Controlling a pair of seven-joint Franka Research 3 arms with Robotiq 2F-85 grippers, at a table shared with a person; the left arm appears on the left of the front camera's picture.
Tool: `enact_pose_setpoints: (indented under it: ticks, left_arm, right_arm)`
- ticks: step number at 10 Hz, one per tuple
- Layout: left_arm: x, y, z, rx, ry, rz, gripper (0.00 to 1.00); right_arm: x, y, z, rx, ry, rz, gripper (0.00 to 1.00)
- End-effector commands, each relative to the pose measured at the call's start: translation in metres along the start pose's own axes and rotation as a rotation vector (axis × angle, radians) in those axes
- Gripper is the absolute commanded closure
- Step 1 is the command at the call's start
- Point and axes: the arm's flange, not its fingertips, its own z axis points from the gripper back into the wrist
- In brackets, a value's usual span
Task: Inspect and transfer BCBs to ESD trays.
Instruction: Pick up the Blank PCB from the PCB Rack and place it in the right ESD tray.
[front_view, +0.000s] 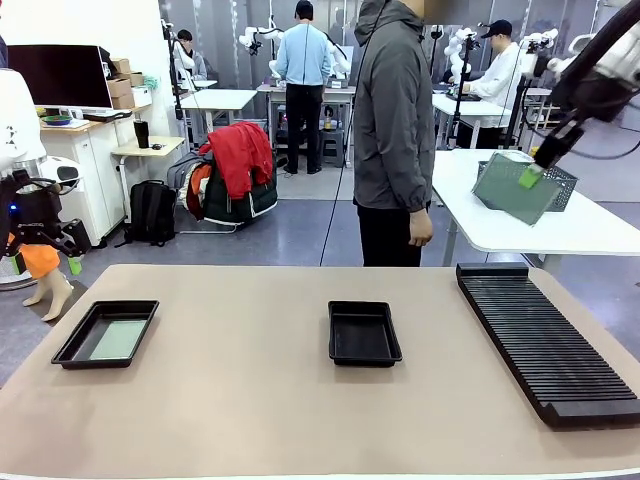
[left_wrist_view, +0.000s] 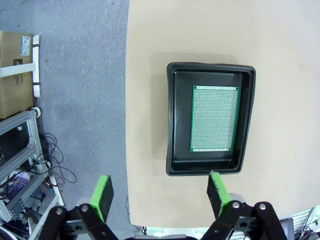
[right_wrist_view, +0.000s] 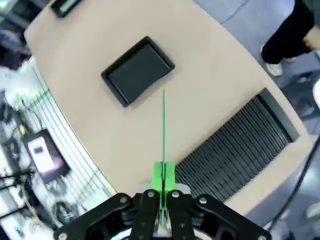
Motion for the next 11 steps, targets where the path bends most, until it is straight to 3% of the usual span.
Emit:
enact_pose_setpoints:
  ticks: [1,6,11]
  left_arm:
    - [-0.001,0.000,-0.001,-0.004,-0.003,-0.001,0.00]
    - [-0.001,0.000,-0.001,-0.004,-0.003,-0.001,0.00]
    - [-0.001,0.000,-0.001,-0.004,-0.003,-0.001,0.00]
  right_arm:
    - [0.002,0.021,-0.041,0.013,-0.067,-0.157,0.98]
    - [0.012,0.059,-0.139,0.117,-0.143,-0.469,0.98]
    - [0.013,0.073,-0.232,0.208,-0.188,-0.655,0.98]
